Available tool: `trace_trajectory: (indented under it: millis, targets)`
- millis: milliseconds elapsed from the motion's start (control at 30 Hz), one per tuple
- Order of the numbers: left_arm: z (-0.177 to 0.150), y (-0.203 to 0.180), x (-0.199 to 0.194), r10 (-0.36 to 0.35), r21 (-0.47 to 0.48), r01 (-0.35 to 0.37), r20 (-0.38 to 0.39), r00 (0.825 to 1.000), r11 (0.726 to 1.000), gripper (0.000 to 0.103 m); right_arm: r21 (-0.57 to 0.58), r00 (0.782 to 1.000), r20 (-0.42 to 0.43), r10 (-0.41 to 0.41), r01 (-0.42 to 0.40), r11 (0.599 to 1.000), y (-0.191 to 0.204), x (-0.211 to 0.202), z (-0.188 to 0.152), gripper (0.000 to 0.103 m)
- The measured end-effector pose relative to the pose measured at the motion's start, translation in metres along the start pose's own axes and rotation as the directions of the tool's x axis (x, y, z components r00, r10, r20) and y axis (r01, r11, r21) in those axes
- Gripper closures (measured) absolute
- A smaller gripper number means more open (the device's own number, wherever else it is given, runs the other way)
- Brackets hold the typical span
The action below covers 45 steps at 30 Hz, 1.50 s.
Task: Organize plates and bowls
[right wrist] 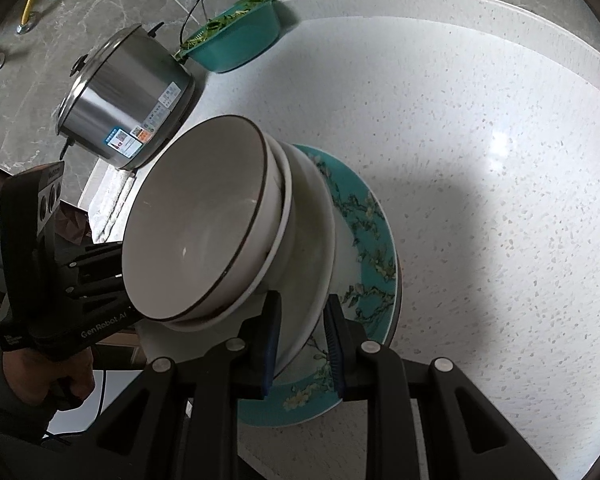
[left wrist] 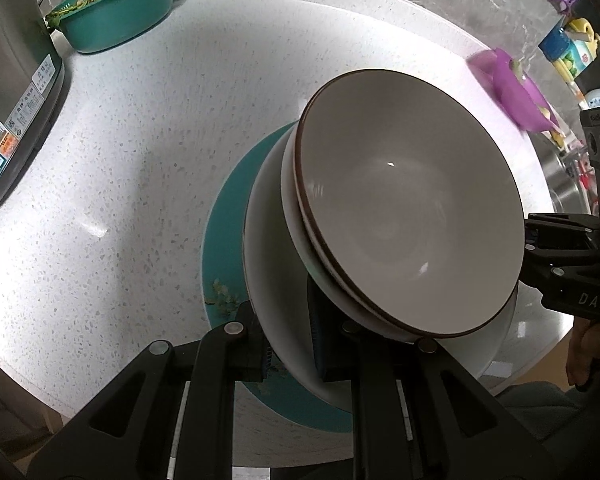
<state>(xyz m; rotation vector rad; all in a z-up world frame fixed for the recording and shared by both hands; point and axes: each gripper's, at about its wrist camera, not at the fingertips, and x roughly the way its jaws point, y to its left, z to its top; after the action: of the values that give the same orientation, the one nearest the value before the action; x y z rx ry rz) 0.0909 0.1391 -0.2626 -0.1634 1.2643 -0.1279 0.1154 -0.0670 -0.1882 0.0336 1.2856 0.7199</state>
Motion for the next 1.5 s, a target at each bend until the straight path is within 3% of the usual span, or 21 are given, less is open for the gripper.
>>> trace_trajectory:
  millis: [667,767,833,933,1000,1067,1200,1233,1367,1500]
  targets:
    - [-0.006,0.001,-0.002,-0.019,0.010,0.019,0.035,0.999,1.000,0.088,-0.004,0.998,0.021,-0.062,0.062,0.998,0.009,0.005,-0.003,0.077]
    - [-0.009,0.004,-0.014,-0.012,0.027,0.010,0.058,0.998,1.000,0.082,-0.002,0.995,0.043,-0.091,0.091,0.996,0.014,0.001,-0.006,0.077]
    - [-0.010,0.008,-0.023,-0.005,0.039,0.003,0.068,0.998,0.999,0.067,0.010,0.992,0.061,-0.108,0.107,0.994,0.017,-0.004,-0.008,0.075]
    - [-0.015,0.018,-0.042,0.020,0.041,-0.024,0.086,0.996,0.999,0.044,0.066,0.985,0.094,-0.145,0.139,0.988,0.019,-0.018,-0.016,0.056]
    - [-0.020,0.025,-0.055,0.035,0.039,-0.038,0.094,0.995,0.999,0.043,0.112,0.979,0.111,-0.169,0.157,0.981,0.019,-0.030,-0.023,0.045]
    - [-0.024,0.030,-0.065,0.055,0.036,-0.059,0.106,0.993,0.998,0.037,0.149,0.974,0.139,-0.182,0.161,0.976,0.021,-0.043,-0.030,0.028]
    - [-0.036,0.032,-0.087,0.051,-0.034,-0.046,0.170,0.984,0.998,0.000,0.168,0.958,0.194,-0.209,0.178,0.970,0.029,-0.069,-0.039,0.008]
    - [-0.042,0.029,-0.094,0.064,-0.049,-0.056,0.191,0.979,0.997,0.000,0.167,0.956,0.207,-0.207,0.174,0.970,0.032,-0.074,-0.040,0.000]
    - [-0.061,0.007,-0.110,0.113,-0.046,-0.105,0.248,0.962,0.993,0.000,0.132,0.939,0.294,-0.180,0.146,0.980,0.045,-0.094,-0.055,0.000]
    - [-0.074,-0.016,-0.133,0.094,-0.037,-0.087,0.293,0.952,0.996,0.000,0.109,0.926,0.333,-0.178,0.150,0.983,0.055,-0.107,-0.074,0.000]
